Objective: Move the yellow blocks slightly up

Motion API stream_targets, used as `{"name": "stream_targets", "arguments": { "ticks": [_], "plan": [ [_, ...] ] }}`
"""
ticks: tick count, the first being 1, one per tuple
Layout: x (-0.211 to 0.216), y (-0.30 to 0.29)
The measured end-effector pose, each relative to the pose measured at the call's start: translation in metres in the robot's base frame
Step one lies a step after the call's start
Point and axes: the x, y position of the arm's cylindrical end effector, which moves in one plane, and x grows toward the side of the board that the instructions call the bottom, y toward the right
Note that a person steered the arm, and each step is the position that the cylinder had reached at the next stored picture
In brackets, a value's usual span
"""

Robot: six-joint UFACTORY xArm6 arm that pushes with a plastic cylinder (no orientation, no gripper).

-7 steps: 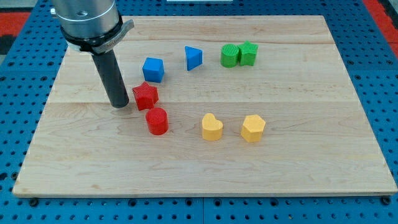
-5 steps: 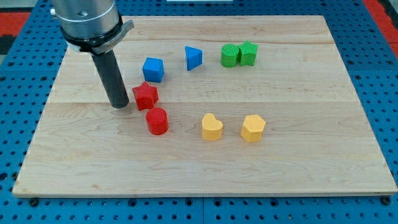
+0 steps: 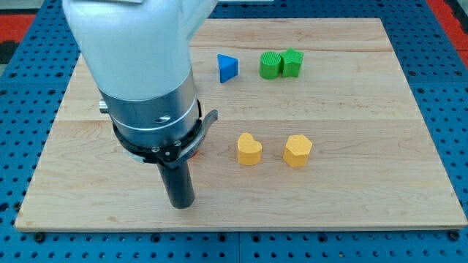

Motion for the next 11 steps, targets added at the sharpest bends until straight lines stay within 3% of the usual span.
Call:
{"name": "stream_targets", "arguments": {
  "ticks": [2,4,6,7,11],
  "plan": [
    [-0.025,0.097],
    [-0.067,0.100],
    [-0.031,0.145],
    [-0.040,0.175],
    [-0.056,0.178]
  ]
}}
